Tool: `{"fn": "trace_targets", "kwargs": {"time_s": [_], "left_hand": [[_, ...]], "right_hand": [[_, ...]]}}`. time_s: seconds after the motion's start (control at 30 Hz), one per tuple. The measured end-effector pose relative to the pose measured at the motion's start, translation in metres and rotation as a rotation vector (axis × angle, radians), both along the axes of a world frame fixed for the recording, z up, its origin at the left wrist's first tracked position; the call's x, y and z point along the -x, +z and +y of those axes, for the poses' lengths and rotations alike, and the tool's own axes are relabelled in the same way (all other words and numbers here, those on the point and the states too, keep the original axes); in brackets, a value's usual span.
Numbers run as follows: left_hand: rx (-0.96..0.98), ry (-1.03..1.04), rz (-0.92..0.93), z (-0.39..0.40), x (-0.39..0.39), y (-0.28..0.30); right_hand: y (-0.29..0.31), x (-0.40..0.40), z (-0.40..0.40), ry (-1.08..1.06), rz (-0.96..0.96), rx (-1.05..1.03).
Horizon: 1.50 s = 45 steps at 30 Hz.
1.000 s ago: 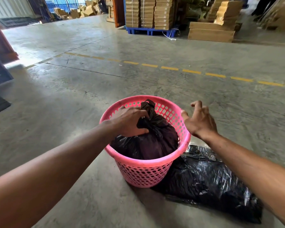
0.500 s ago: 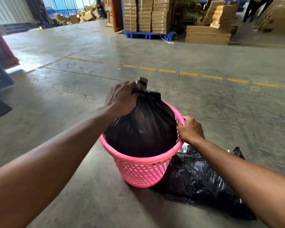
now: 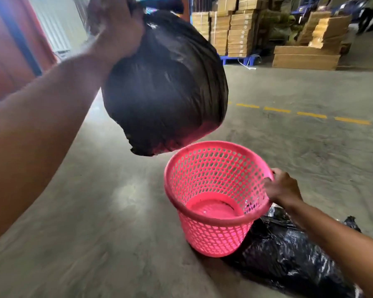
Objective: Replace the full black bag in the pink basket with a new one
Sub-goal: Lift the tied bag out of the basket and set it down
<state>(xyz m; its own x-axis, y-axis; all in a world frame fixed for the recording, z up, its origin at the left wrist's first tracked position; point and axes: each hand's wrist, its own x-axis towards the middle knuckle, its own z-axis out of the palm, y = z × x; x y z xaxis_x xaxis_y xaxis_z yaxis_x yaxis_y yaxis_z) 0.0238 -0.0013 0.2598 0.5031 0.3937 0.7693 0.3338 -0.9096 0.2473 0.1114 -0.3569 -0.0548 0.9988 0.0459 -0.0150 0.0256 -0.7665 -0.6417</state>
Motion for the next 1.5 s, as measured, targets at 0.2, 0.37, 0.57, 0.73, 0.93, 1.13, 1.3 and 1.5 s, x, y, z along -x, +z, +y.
{"fn": "trace_targets", "kwargs": {"time_s": [0.2, 0.37, 0.57, 0.73, 0.93, 1.13, 1.3, 1.5], "left_hand": [[0.052, 0.193, 0.036, 0.037, 0.023, -0.023], [0.082, 0.248, 0.162, 0.068, 0.032, -0.094], [0.262, 0.297, 0.246, 0.101, 0.04, -0.202], [0.48, 0.357, 0.313, 0.098, 0.043, -0.269], [0.702, 0.352, 0.372, 0.095, 0.046, -0.309], [0.705, 0.286, 0.393, 0.092, 0.041, -0.311], [0.702, 0.257, 0.394, 0.097, 0.04, -0.308], [0.535, 0.286, 0.53, 0.093, 0.043, -0.294]], "right_hand": [[0.003, 0.001, 0.001, -0.011, -0.005, 0.018], [0.002, 0.003, 0.001, -0.001, 0.01, 0.016], [0.001, 0.002, 0.003, -0.022, 0.022, 0.013], [-0.005, -0.008, 0.001, -0.065, 0.201, 0.01], [-0.007, -0.016, -0.003, -0.034, 0.256, -0.107], [0.007, -0.012, 0.018, 0.002, 0.288, -0.24], [0.0, -0.015, 0.052, 0.047, 0.293, -0.255], [0.015, 0.009, 0.067, 0.026, 0.32, -0.237]]}}
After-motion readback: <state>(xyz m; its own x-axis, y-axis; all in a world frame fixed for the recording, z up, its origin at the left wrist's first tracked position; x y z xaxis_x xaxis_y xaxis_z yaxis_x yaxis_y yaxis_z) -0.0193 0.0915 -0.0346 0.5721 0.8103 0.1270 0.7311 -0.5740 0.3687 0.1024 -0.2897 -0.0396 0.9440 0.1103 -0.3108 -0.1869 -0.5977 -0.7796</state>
